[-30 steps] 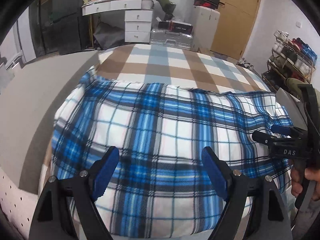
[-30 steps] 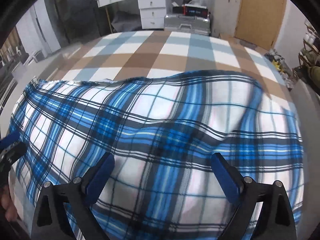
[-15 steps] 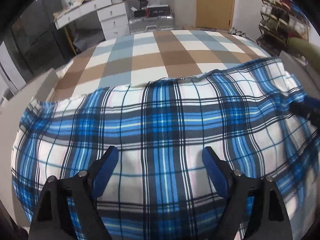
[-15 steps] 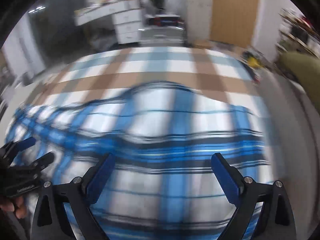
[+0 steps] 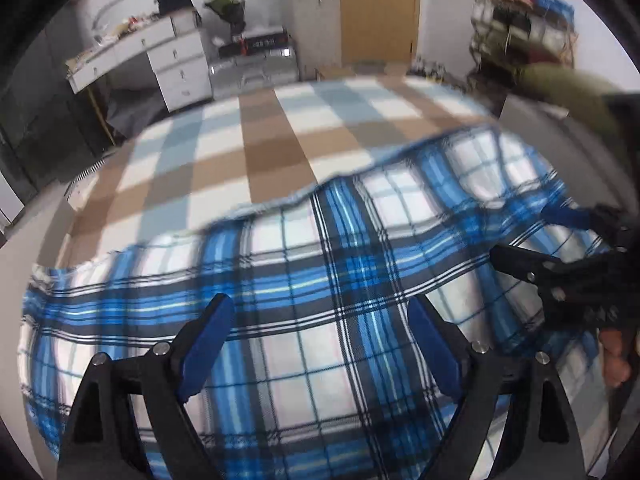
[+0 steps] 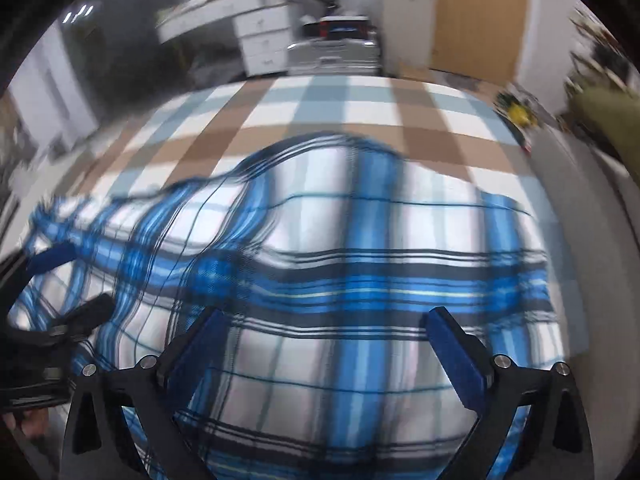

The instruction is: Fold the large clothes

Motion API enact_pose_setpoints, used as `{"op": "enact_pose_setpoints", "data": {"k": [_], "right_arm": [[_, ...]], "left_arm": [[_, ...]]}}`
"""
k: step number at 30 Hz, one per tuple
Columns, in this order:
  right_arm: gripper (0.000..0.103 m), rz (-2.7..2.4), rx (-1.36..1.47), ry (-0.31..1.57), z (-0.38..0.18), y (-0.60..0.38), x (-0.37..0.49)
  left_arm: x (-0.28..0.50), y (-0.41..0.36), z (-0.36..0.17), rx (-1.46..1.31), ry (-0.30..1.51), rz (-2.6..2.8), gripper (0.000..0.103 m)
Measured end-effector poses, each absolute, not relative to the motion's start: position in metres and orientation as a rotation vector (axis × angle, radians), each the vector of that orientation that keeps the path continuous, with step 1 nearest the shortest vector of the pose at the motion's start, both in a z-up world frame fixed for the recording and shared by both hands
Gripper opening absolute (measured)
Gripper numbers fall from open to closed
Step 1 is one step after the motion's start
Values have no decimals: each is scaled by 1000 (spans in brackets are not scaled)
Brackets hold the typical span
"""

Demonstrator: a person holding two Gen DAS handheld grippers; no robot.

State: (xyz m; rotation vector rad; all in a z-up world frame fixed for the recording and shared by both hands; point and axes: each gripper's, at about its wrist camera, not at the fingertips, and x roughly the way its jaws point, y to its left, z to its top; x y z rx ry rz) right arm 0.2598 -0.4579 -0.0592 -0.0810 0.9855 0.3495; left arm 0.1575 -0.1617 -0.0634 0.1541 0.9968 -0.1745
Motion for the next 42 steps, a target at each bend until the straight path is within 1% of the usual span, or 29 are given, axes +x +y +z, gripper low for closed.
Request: {"op": "enact_pose_setpoints", "data": {"k": [1, 3, 5, 8, 10, 12, 13, 14, 15, 16, 19, 21, 23, 26, 27, 28, 30, 34, 36, 38, 41, 42], "right_arm": [[103, 341, -96, 997, -65, -453, 264], [103, 335, -108, 1002, -74, -452, 268], [102, 330, -92, 1019, -68, -455, 266], [101, 368, 19, 962, -49, -462, 272], [101, 357, 17, 930, -42, -456, 280], [100, 362, 1, 944, -46, -445, 289], [96, 360, -8, 975, -54, -437, 297], [95, 336, -30, 1010, -64, -431, 302], [98, 313, -62, 1019, -71, -427, 306], [99, 305, -110, 988, -73, -421, 304], [99, 313, -123, 993, -73, -422, 305], [99, 328, -114, 992, -73, -426, 305], [99, 333, -125, 987, -74, -427, 304], [100, 333, -129, 982, -74, -426, 301], [100, 336, -129, 981, -73, -427, 302], [101, 338, -129, 980, -73, -426, 303], [101, 339, -135, 977, -74, -426, 303], [96, 266, -160, 979, -61, -420, 294], [96, 293, -172, 928, -48, -410, 284], [96, 365, -180, 918, -40, -395, 278], [97, 429, -194, 962, -52, -372, 282], [99, 427, -209, 979, -60, -369, 286]], "left_arm": [[165, -161, -74, 151, 1032, -155, 85], [165, -158, -77, 147, 1011, -161, 86], [164, -157, -76, 153, 1007, -168, 86], [161, -159, -78, 164, 991, -170, 87], [161, -160, -79, 173, 982, -165, 88], [160, -159, -78, 165, 979, -171, 88], [159, -159, -78, 161, 978, -174, 88], [159, -158, -78, 157, 977, -178, 88], [159, -157, -77, 154, 977, -181, 88], [159, -156, -76, 148, 978, -180, 88], [151, -151, -61, 139, 953, -163, 88], [149, -138, -47, 135, 904, -133, 88], [155, -119, -42, 116, 893, -90, 88], [177, -81, -61, 84, 969, 26, 88], [183, -68, -70, 56, 992, 38, 92], [184, -61, -74, 16, 989, 12, 98], [185, -49, -80, -39, 966, -33, 102], [184, -56, -82, -11, 952, -20, 102], [184, -55, -82, -16, 951, -23, 102], [185, -55, -82, -15, 949, -22, 102], [182, -52, -81, -17, 947, -24, 102], [181, -52, -80, -17, 946, -24, 102]]}}
